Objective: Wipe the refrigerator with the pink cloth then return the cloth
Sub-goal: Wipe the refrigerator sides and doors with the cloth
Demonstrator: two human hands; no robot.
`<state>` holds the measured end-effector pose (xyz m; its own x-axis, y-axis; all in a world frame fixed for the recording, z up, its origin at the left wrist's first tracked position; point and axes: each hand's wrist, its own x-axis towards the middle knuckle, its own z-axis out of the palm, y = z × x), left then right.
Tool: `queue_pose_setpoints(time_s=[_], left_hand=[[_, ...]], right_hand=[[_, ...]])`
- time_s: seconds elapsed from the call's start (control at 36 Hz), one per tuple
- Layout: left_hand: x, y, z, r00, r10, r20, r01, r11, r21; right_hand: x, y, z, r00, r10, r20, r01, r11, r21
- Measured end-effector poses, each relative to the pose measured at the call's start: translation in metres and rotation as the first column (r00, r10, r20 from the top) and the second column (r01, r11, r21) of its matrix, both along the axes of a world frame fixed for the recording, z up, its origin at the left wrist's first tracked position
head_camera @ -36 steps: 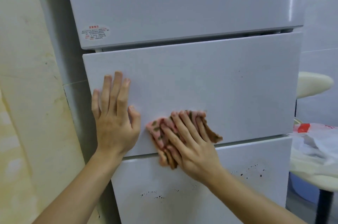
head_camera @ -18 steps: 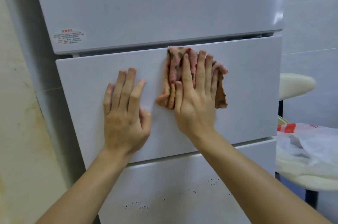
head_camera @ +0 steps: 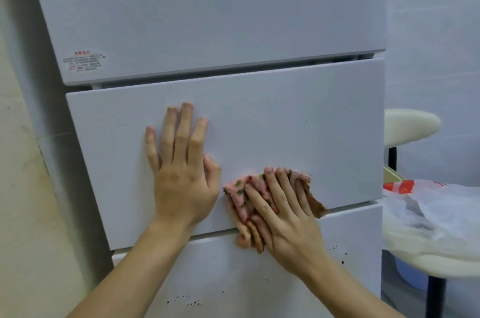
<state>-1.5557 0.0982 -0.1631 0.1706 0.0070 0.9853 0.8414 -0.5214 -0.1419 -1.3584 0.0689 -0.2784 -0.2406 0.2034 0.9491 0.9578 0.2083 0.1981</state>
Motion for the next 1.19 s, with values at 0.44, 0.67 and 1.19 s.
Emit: queue_pose_setpoints(time_s=[0.44, 0.67, 1.19], left_hand=[[0.03, -0.006, 0.004, 0.997, -0.019, -0.07, 0.019, 1.0, -0.013], [0.03, -0.006, 0.003, 0.998, -0.035, -0.052, 0.035, 0.999, 0.007], [0.037, 0.0, -0.001, 1.0, -0.009, -0.019, 0.01, 0.999, 0.053]], right_hand=[[0.002, 0.014, 0.135, 0.952, 0.069, -0.297, -0.006, 0.978, 0.209], [0.025, -0.002, 0.018, 0.994, -0.012, -0.111, 0.018, 0.998, 0.055], [0.006, 0.01, 0.161, 0.949, 0.154, -0.277, -0.092, 0.97, 0.225]])
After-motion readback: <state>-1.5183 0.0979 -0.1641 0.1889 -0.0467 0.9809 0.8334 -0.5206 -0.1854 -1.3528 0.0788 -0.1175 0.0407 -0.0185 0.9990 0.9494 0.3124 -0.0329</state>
